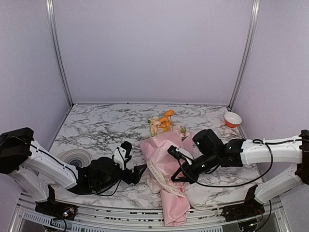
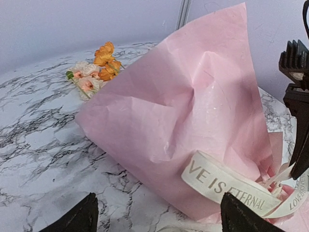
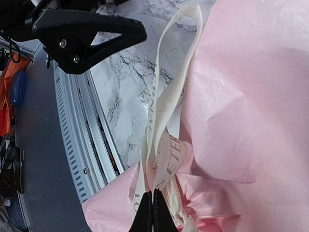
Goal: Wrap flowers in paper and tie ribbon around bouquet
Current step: Place the left side of the half-tied ribbon on the folded bouquet, then cross the half-tied ribbon over the folded bouquet.
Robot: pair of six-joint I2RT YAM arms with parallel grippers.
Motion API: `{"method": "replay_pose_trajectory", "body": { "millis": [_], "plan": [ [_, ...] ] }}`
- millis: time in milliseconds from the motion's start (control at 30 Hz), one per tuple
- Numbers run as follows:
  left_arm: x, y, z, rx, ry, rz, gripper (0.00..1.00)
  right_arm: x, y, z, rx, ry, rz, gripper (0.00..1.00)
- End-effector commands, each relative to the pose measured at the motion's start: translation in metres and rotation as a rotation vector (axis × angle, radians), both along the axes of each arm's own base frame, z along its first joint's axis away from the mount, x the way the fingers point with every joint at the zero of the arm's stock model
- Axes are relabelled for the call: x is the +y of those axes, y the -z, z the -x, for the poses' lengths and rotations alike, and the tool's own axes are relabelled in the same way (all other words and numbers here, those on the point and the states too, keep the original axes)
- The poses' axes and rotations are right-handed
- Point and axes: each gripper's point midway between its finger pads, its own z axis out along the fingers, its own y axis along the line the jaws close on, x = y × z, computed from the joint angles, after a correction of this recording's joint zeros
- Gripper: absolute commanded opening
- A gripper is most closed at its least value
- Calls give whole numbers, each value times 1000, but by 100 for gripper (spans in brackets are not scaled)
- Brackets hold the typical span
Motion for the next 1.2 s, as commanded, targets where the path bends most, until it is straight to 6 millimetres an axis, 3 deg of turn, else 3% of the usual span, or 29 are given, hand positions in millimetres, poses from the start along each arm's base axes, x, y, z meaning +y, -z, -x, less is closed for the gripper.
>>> {"method": "replay_pose_trajectory", "body": {
  "millis": [0, 133, 167, 233, 333, 400, 500, 600, 733, 833, 967, 1167],
  "plan": [
    [33, -22, -15, -50, -163, 73, 88, 2, -5, -3, -5, 4, -28, 0],
    [39, -49, -8, -144, -168, 109, 82, 3, -8, -4, -11, 5, -40, 0],
    [30, -58, 1, -193, -121, 89, 78, 2, -9, -5, -12, 6, -41, 0],
    [-11, -65, 38, -347, 114, -50, 67, 2, -10, -5, -14, 7, -45, 0],
    [-70, -36, 93, -457, 467, -292, 60, 1, -10, -7, -12, 9, -49, 0],
    [-93, -11, 113, -423, 631, -388, 55, 0, -10, -8, -12, 12, -47, 0],
    [-120, -1, 135, -408, 801, -427, 48, -2, -9, -9, -10, 18, -48, 0],
    [-127, 12, 140, -376, 876, -489, 45, -4, -10, -11, -9, 27, -53, 0],
    [-125, 38, 129, -308, 869, -618, 47, -3, -9, -11, -7, 25, -55, 0],
    [-122, 47, 125, -281, 861, -657, 46, -4, -8, -11, -6, 25, -57, 0],
    [-123, 48, 104, -283, 746, -691, 22, -3, -8, -10, -3, 22, -60, 0],
    [-130, 40, 88, -282, 645, -672, 11, -3, -10, -9, -2, 19, -64, 0]
  ]
}}
